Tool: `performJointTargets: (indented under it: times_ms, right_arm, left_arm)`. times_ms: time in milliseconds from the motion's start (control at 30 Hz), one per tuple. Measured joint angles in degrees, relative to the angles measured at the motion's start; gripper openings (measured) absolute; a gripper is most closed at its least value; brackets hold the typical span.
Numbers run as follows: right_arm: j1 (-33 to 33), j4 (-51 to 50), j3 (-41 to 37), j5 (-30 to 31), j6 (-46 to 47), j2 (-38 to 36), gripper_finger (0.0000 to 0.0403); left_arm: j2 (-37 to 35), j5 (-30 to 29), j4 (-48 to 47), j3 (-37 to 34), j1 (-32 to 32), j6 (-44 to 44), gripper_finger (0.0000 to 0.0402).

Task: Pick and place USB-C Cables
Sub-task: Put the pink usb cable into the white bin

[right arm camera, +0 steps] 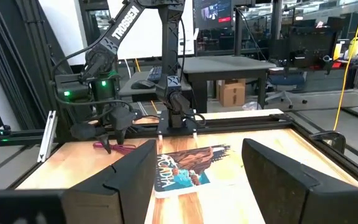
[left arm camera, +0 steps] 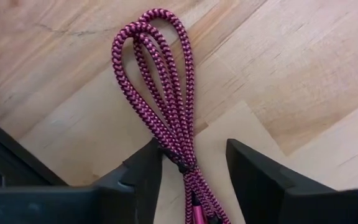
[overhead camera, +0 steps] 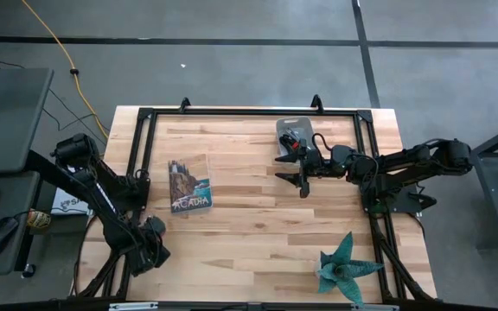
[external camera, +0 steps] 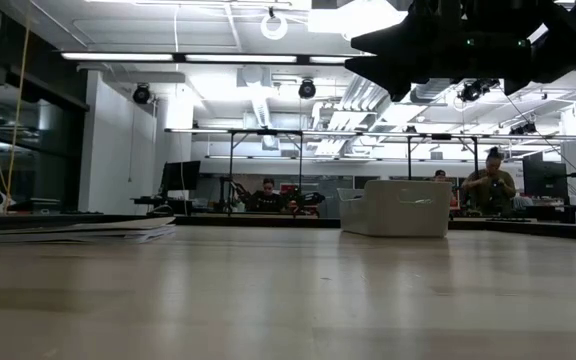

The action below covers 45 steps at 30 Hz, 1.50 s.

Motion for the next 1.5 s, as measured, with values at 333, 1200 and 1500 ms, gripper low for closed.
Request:
performJointTargets:
  times_ms: [333, 1200, 1500]
  right_arm:
    - [0.0, -0.22, 0.0, 0.02, -0.04, 0.0, 0.0229]
    - [0.0, -0.8, 0.02, 0.17, -0.22, 0.0, 0.0229]
    - [0.0, -0.96, 0.02, 0.13, -0.13, 0.0, 0.0229]
  left_arm:
    - [0.0, -1.14, -1.36, -0.09, 0.0, 2.38, 0.0029]
    - [0.37, -15.65, 0.94, 6.68, 16.99, 33.88, 0.0]
    - [0.26, -21.32, 28.01, 11.45, 36.16, 81.66, 0.0]
